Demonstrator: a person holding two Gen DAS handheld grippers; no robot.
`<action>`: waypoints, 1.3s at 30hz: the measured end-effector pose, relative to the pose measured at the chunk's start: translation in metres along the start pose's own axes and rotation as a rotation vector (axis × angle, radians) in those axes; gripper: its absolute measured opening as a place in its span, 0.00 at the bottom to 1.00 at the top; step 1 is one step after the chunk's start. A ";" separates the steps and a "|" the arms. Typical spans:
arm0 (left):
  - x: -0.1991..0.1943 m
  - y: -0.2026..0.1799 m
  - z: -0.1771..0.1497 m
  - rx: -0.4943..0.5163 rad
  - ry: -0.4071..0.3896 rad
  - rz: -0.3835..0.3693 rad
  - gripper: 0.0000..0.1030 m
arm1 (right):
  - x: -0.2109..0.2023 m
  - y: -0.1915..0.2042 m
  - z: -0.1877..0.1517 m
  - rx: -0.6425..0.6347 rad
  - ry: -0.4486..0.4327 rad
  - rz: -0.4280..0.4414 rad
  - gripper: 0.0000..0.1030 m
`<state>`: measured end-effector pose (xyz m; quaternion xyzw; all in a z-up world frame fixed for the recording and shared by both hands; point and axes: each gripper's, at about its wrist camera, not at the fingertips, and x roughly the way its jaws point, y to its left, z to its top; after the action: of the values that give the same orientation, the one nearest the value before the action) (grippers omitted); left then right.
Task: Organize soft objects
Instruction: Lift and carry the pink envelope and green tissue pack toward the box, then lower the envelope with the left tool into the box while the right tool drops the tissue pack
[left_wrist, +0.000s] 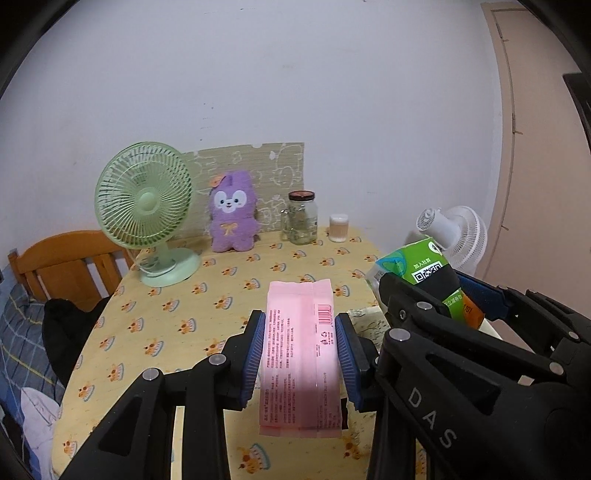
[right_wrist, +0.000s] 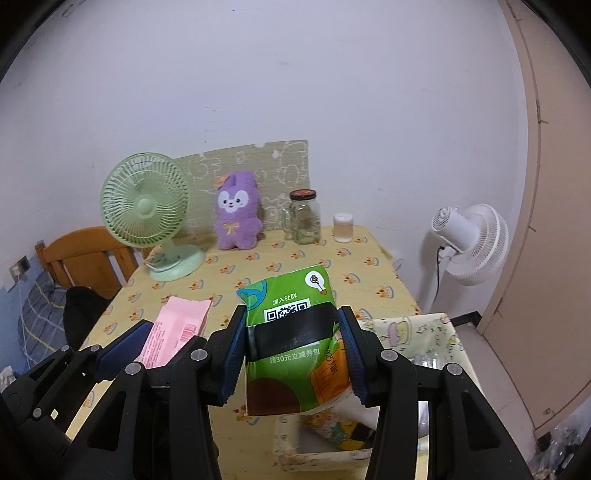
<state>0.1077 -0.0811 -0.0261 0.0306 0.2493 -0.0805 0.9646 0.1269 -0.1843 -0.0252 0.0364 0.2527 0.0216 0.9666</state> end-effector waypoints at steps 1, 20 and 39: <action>0.001 -0.002 0.000 0.001 0.001 -0.004 0.38 | 0.000 -0.002 0.000 0.001 0.000 -0.003 0.50; 0.029 -0.058 0.004 0.058 0.020 -0.091 0.38 | 0.012 -0.065 -0.006 0.066 0.007 -0.077 0.50; 0.069 -0.109 -0.004 0.105 0.078 -0.237 0.38 | 0.031 -0.120 -0.024 0.138 0.051 -0.188 0.50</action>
<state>0.1462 -0.1975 -0.0653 0.0543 0.2838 -0.2057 0.9350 0.1449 -0.3007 -0.0703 0.0786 0.2804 -0.0854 0.9528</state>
